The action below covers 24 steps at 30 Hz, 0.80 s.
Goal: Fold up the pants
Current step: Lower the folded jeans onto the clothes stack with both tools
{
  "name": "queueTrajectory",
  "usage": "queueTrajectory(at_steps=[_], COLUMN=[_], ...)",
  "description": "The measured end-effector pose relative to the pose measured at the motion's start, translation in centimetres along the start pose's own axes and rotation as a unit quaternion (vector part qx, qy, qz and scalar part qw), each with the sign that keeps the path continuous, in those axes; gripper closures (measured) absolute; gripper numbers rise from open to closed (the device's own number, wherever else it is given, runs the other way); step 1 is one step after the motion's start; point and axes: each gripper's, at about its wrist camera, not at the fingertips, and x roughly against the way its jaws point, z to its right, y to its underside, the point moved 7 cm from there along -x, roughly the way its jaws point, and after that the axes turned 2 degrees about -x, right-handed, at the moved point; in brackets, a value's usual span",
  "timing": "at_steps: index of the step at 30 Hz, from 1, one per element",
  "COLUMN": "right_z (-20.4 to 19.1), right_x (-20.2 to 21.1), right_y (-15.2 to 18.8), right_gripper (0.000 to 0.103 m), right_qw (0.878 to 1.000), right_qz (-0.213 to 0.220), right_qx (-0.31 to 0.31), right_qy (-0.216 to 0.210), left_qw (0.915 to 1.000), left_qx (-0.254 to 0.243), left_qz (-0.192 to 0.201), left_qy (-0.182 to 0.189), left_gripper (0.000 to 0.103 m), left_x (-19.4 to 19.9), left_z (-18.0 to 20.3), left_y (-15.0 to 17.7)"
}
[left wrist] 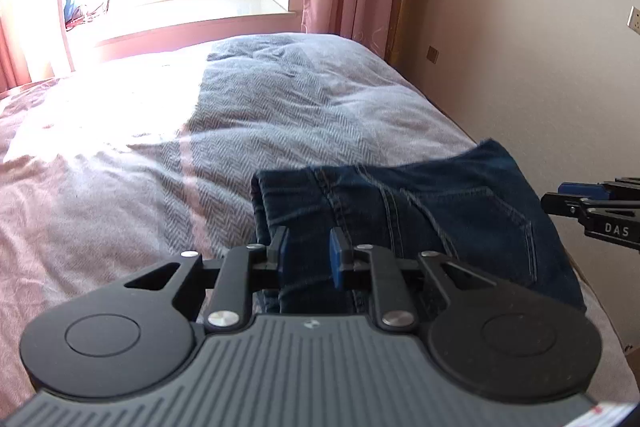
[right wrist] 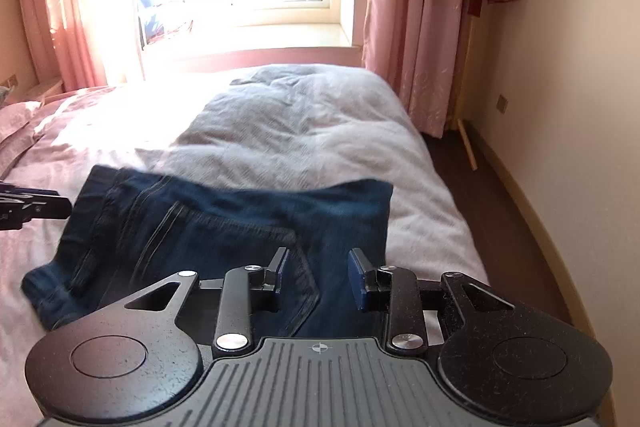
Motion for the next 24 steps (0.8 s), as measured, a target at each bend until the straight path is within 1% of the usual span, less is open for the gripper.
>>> queueTrajectory(at_steps=[2,4,5,6,7,9,11,12,14,16,17,19,21,22,24], right_z=[0.3,0.3,0.4,0.6,0.5,0.2,0.0,0.0,0.3,0.4,0.3,-0.1,-1.3,-1.9,-3.2], right_x=[-2.0,-4.1,-5.4,-6.6,-7.2,-7.5,-7.1,-6.7,-5.2,-2.3,-0.7,2.1,4.7,5.6,6.5], right_y=[-1.0,-1.1,-0.6,0.2,0.6,1.3,1.1,1.1,1.0,1.0,1.1,1.8,2.9,3.6,5.1], right_gripper=[0.075,0.075,0.075,0.075,0.075,0.075,0.075,0.075,0.075,0.075,0.075,0.074,0.074,0.074,0.074], right_qw=[1.0,1.0,0.999,0.998,0.998,0.997,0.996,0.996,0.998,0.999,0.999,0.999,0.998,0.997,0.997], right_qz=[0.001,-0.009,-0.026,-0.052,-0.055,-0.046,-0.047,-0.051,-0.051,-0.038,-0.032,-0.029,-0.034,-0.041,-0.054], right_qx=[0.007,0.015,0.019,0.023,0.031,0.061,0.07,0.065,0.042,0.014,0.001,-0.02,-0.038,-0.041,-0.038], right_qy=[0.007,0.009,0.011,0.014,0.014,0.019,0.021,0.021,0.017,0.006,-0.002,-0.02,-0.041,-0.049,-0.051], left_qw=[0.9999,0.9997,0.9996,0.9994,0.9994,0.9994,0.9993,0.9991,0.9989,0.9981,0.9972,0.9958,0.9963,0.9968,0.9977], left_qx=[-0.006,-0.004,0.002,0.009,0.011,0.004,0.019,0.029,0.041,0.057,0.071,0.091,0.086,0.079,0.066], left_qz=[0.0,-0.013,-0.017,-0.023,-0.024,-0.023,-0.021,-0.021,-0.02,-0.019,-0.019,-0.007,0.004,0.002,-0.003], left_qy=[-0.009,-0.022,-0.022,-0.022,-0.023,-0.026,-0.025,-0.021,-0.014,-0.016,-0.016,-0.004,0.007,0.009,0.017], left_gripper=[0.086,0.086,0.086,0.086,0.085,0.083,0.082,0.082,0.081,0.081,0.081,0.081,0.081,0.081,0.081], left_x=[-1.7,-4.0,-5.0,-6.1,-6.9,-8.1,-8.6,-8.5,-8.0,-6.5,-5.4,-2.5,0.7,2.0,3.7], left_z=[0.3,-0.1,-0.3,-0.7,-1.0,-1.2,-1.7,-2.0,-2.4,-2.7,-2.9,-2.8,-1.9,-1.4,-0.2], left_y=[-1.1,-1.2,-1.1,-0.6,-0.1,1.0,1.4,1.4,1.1,0.8,0.8,0.9,1.3,1.7,2.8])
